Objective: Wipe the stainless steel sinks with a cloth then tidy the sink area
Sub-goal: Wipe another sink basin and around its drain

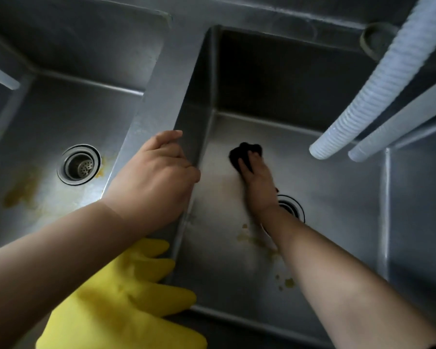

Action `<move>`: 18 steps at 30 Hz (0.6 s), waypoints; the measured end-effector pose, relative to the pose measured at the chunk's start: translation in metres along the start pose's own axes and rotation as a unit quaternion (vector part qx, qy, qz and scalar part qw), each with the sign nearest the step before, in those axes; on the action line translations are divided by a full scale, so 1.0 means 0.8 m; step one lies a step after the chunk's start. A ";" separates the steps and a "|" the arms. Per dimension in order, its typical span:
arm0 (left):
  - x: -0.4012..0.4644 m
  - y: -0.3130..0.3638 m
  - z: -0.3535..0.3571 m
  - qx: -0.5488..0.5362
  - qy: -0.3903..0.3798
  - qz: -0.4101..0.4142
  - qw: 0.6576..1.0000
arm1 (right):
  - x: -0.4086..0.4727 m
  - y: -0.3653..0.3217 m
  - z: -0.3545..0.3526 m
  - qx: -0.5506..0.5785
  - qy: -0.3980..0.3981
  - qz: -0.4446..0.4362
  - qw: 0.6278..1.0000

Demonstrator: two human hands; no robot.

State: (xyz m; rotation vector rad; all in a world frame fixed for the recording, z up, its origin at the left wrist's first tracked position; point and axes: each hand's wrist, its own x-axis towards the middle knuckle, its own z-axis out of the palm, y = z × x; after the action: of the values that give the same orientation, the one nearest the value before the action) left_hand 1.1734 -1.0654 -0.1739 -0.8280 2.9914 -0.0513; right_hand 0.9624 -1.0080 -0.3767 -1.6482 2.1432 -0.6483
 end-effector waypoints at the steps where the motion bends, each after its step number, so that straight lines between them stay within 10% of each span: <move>1: 0.000 0.000 0.000 0.000 0.003 0.000 1.000 | -0.004 0.018 -0.015 -0.022 0.020 0.019 0.999; 11: -0.001 -0.002 0.004 -0.029 0.037 0.010 0.999 | -0.076 0.120 -0.102 -0.104 0.089 0.359 0.923; 18: -0.002 -0.004 0.007 -0.027 0.034 0.016 0.999 | -0.041 0.041 -0.049 -0.083 0.034 0.194 0.977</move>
State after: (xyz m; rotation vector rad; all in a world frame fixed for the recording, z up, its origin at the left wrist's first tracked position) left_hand 1.1766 -1.0671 -0.1793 -0.7989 3.0826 0.0036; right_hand 0.9232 -0.9635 -0.3620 -1.2388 2.5306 -0.4203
